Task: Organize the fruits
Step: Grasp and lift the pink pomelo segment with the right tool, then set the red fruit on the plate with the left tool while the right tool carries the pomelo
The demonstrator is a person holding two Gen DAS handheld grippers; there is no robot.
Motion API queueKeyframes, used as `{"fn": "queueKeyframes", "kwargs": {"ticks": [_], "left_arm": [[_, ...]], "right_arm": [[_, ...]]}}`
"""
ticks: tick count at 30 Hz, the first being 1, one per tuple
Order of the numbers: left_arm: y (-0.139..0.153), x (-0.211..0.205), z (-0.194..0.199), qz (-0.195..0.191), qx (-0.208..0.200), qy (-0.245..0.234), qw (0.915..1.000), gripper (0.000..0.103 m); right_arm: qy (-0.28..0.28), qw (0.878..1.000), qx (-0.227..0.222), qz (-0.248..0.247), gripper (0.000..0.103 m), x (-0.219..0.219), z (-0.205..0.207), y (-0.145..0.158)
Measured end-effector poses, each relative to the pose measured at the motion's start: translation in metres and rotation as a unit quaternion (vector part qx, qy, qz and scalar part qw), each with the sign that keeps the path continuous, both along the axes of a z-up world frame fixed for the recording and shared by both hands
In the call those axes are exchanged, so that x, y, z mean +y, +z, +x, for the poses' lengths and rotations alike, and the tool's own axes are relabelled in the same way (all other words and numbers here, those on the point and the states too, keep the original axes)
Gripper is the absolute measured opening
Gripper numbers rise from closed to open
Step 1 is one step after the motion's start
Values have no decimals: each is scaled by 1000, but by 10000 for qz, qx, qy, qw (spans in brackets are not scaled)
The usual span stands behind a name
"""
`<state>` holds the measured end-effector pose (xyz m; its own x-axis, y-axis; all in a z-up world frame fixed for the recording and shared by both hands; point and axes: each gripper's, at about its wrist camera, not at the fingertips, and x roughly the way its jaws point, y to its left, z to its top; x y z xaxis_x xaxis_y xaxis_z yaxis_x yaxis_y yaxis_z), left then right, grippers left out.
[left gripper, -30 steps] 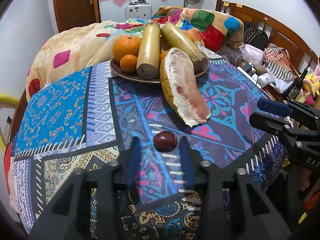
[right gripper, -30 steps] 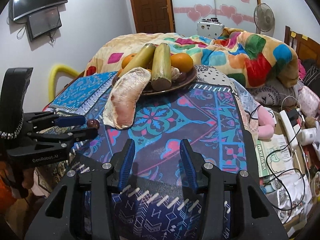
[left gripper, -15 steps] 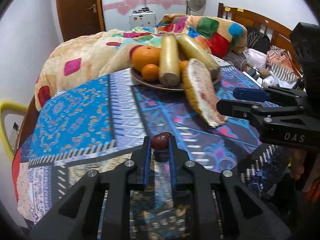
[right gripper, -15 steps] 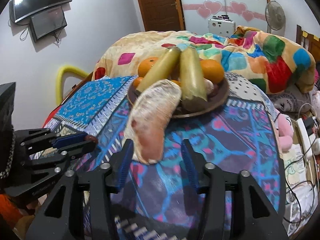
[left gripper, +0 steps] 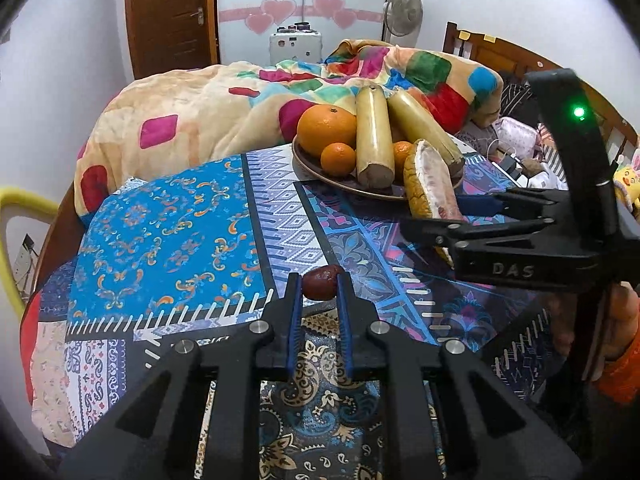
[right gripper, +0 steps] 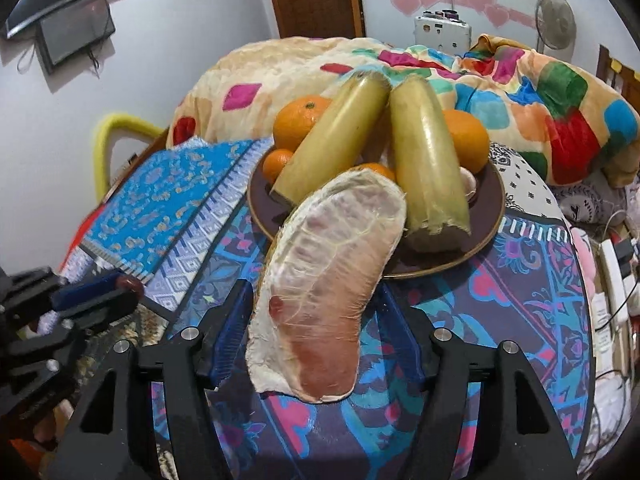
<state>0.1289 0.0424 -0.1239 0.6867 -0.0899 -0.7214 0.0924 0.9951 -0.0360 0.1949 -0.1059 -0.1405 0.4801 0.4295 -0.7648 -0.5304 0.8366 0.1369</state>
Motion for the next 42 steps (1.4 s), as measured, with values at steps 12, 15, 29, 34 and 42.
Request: {"fn": "queueKeyframes", "kwargs": {"ticks": [12,15,29,34,42], "left_arm": [[6,1,-2,-37,-64,25,10000,16],[8,-1,0,-23,-90,19,10000,16],[27,-8,42,-16,-206,-48,9998,16],[26,-5,61,-40,-218,4,9998,16],[11,-11,71,25,-63,-83,9999,16]], "right_arm": [[232,9986,-462,-77,44,-6,-23,15],[226,9981,-581,19,43,-10,-25,24],[63,9942,-1050,214,26,-23,0,56],[134,9949,-992,123,16,-20,18,53],[292,9946,-992,-16,16,-17,20,39]]}}
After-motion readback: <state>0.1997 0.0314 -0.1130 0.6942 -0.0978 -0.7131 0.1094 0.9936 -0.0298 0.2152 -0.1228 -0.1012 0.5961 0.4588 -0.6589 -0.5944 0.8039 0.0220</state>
